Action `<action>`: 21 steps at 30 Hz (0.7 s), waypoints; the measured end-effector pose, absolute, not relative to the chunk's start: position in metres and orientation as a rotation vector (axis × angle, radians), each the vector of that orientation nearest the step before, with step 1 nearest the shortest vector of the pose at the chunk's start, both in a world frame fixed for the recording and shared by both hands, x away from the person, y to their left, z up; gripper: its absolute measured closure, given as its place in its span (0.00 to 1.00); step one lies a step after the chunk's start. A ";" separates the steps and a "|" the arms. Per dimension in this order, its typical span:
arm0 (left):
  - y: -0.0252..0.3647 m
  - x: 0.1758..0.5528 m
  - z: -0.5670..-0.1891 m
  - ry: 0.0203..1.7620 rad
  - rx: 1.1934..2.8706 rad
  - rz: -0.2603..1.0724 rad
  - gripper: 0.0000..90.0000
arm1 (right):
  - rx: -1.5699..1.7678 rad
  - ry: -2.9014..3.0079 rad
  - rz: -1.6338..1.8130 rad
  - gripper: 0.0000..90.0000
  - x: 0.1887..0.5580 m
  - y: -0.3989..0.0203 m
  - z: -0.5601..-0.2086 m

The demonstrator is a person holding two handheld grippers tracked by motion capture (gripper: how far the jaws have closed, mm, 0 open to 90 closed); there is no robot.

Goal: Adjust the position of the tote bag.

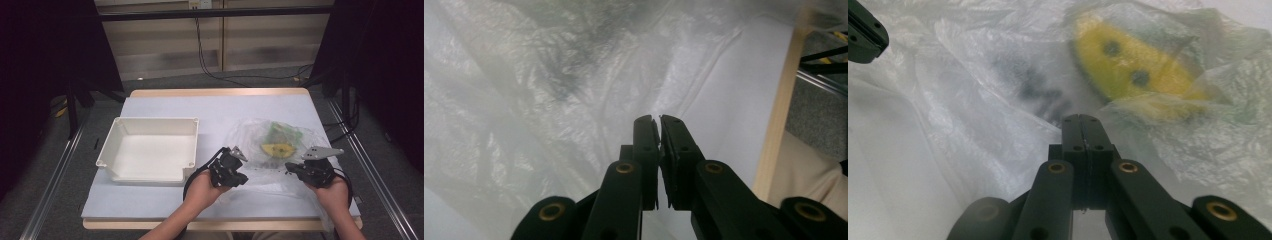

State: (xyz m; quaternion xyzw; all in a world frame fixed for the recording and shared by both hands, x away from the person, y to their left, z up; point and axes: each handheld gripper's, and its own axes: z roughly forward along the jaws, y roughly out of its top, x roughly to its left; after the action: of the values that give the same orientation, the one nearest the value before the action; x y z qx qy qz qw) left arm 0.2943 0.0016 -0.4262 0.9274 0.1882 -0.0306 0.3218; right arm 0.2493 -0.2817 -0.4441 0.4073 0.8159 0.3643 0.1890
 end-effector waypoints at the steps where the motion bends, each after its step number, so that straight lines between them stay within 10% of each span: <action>1: 0.002 0.296 -0.428 0.504 2.436 -0.078 0.95 | 1.149 2.289 1.021 1.00 0.250 -0.283 -0.443; 21: -0.003 0.301 -0.425 0.527 2.403 -0.023 0.78 | 1.140 2.308 1.080 1.00 0.260 -0.275 -0.443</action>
State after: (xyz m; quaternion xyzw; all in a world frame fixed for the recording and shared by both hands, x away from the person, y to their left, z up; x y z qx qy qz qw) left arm 0.3009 -0.0027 -0.4251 0.9206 0.2020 -0.0088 0.3341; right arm 0.2596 -0.2753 -0.4430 0.4020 0.8142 0.3809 0.1742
